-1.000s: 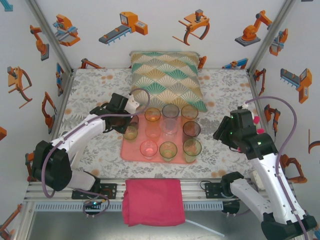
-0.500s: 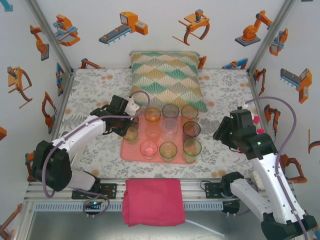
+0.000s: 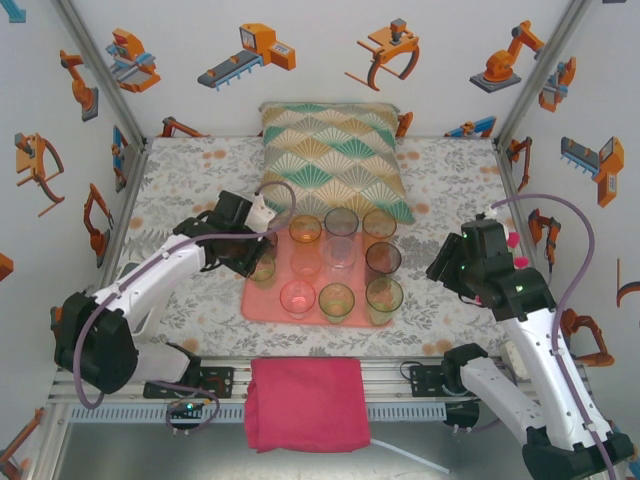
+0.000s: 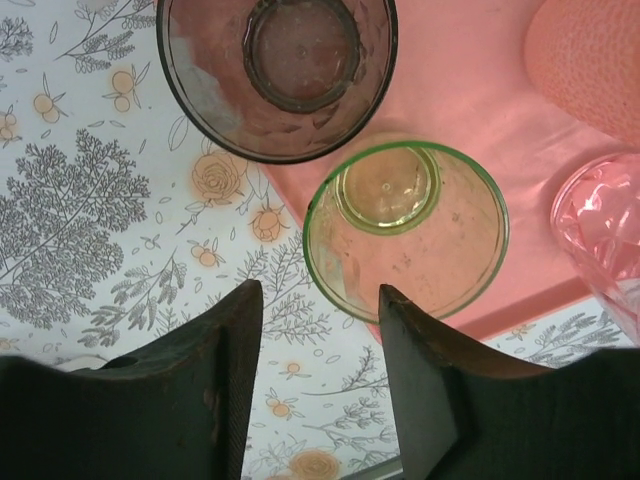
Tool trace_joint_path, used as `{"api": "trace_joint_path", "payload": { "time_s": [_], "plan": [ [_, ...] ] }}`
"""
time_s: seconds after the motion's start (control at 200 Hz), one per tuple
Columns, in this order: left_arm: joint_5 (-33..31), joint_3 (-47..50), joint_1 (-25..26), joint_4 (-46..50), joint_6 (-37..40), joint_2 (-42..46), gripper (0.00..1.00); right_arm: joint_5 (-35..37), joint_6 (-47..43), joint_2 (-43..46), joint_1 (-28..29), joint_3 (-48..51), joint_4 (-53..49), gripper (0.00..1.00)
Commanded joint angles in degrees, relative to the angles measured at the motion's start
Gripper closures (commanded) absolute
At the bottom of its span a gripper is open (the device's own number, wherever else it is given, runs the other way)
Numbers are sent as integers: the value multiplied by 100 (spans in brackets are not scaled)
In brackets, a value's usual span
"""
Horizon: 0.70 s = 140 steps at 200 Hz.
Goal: Place the glasses into the tray
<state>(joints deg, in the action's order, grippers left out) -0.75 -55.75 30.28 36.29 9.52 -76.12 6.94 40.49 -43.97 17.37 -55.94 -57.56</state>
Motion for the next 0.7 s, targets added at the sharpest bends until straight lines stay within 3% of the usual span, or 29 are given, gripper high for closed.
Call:
{"api": "trace_joint_path", "payload": {
  "time_s": [0.0, 0.19, 0.39, 0.696],
  "plan": [
    [117, -193, -41, 384, 6, 349, 43, 91, -65, -32, -27, -8, 129, 45],
    [87, -442, -42, 697, 154, 760, 29, 156, -211, -282, -26, -255, 156, 45],
    [75, -826, -47, 1056, 444, 1092, 12, 779, -663, -395, -29, -600, 177, 44],
    [34, -1512, -205, 1486, 560, 1012, 2, 1022, -1327, -946, -30, -1431, 243, 40]
  ]
}}
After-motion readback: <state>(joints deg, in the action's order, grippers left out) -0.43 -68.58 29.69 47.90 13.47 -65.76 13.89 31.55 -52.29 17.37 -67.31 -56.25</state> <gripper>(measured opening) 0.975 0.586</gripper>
